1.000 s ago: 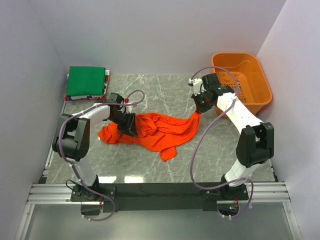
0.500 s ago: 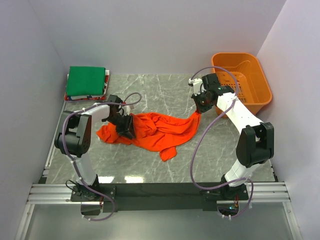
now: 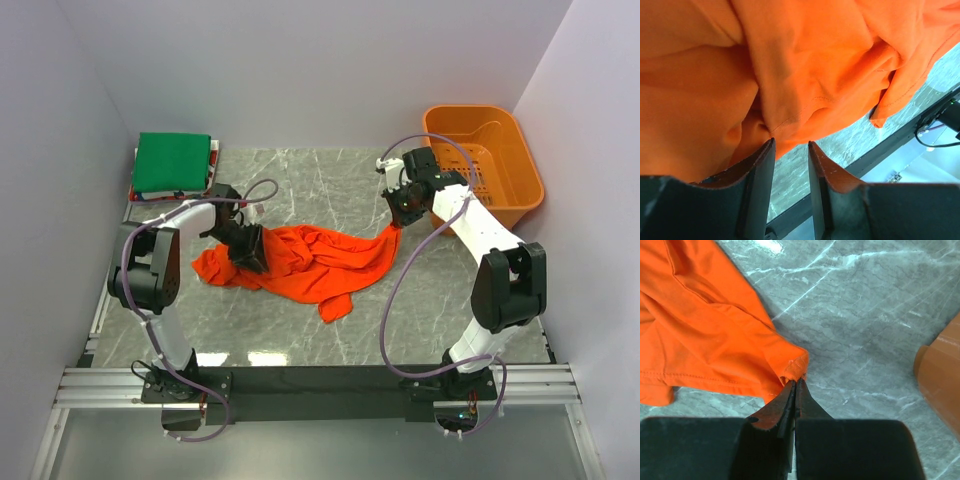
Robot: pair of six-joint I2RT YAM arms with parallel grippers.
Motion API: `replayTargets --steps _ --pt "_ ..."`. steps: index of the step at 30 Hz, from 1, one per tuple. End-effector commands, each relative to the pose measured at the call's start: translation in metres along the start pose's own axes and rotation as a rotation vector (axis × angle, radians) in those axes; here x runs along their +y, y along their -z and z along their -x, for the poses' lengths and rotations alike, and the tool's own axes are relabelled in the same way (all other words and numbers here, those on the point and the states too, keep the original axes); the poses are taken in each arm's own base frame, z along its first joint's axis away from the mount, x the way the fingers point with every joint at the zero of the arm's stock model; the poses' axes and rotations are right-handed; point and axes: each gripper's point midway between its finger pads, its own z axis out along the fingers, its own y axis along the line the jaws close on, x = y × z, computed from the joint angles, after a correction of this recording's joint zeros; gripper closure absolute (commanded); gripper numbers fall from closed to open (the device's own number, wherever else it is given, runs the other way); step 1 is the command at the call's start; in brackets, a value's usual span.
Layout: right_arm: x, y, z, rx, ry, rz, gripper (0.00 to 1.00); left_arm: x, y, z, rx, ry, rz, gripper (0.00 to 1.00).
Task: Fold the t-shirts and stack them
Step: Flatten the tshirt out
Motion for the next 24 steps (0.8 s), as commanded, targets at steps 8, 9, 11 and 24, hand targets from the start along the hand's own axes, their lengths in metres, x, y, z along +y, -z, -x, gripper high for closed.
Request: replayTargets --steps 8,9,11,24 --pt "-0.005 0.007 0.015 -0.038 0.007 -0.003 1.0 0.008 -0.01 -0.004 0.046 0.043 0.005 0.62" --pt "-0.004 0.007 0.015 -0.036 0.008 -0.002 1.0 0.009 -0.013 -0.004 0.049 0.047 0.006 0.62" --pt "-0.004 0.006 0.014 -0.034 0.003 0.0 1.0 0.006 -0.016 -0.003 0.049 0.047 -0.003 0.62" --pt "-0.005 0.007 0.013 -0.032 0.0 -0.007 1.0 -0.018 -0.01 0.015 0.004 0.002 -0.088 0.86"
